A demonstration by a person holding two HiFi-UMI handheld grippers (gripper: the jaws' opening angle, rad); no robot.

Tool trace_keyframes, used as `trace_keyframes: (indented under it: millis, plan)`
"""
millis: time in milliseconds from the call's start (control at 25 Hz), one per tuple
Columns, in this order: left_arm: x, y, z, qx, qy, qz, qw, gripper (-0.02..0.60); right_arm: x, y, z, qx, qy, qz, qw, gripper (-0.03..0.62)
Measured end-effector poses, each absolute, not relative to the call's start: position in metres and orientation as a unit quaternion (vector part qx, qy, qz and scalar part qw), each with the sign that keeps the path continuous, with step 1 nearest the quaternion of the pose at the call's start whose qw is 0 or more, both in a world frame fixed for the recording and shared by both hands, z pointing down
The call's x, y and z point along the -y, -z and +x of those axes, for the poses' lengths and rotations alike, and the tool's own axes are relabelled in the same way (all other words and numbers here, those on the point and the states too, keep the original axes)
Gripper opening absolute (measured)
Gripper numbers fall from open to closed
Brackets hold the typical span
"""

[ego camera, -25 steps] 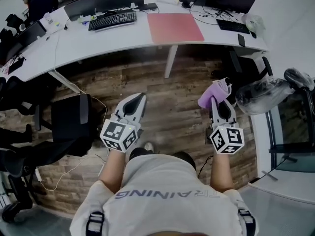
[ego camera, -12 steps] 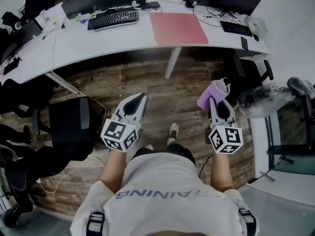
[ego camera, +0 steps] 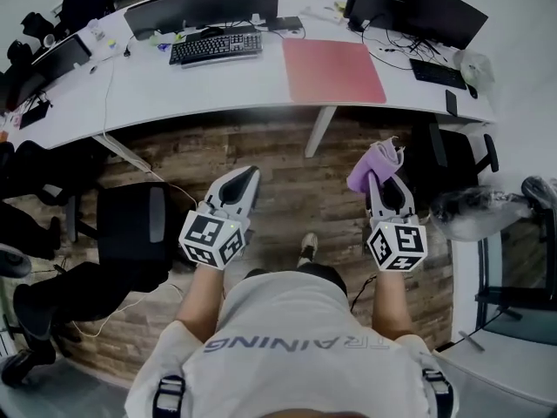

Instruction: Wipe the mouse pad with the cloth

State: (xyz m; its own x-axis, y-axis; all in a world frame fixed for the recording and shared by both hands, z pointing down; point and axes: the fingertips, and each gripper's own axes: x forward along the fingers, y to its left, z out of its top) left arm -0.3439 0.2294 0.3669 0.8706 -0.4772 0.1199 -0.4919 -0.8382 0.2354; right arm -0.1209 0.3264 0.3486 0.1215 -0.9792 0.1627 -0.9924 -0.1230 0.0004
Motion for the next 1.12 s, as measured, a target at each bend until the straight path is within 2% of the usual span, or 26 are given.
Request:
trace_keyframes:
  millis: [280,880,1120]
  plan:
    - [-0.191,-0.358,-0.294,0.269,-0.035,0.955,0.122,0.037,-0.278,-0.347,-0.069,0.679,-0.067,0.730,0.046,0.109]
    - [-0.129,-0.365,-0.136,0.285,-0.042,0.951,0.115,0.037,-0.205,-0.365,0.091,0.705,-0.079,0.704,0.040,0.109]
    - [-0.118,-0.375,-0.106,0.287,-0.058,0.949,0.113,0.037,-0.193,-0.378,0.127,0.699,-0.093,0.708,0.028,0.109]
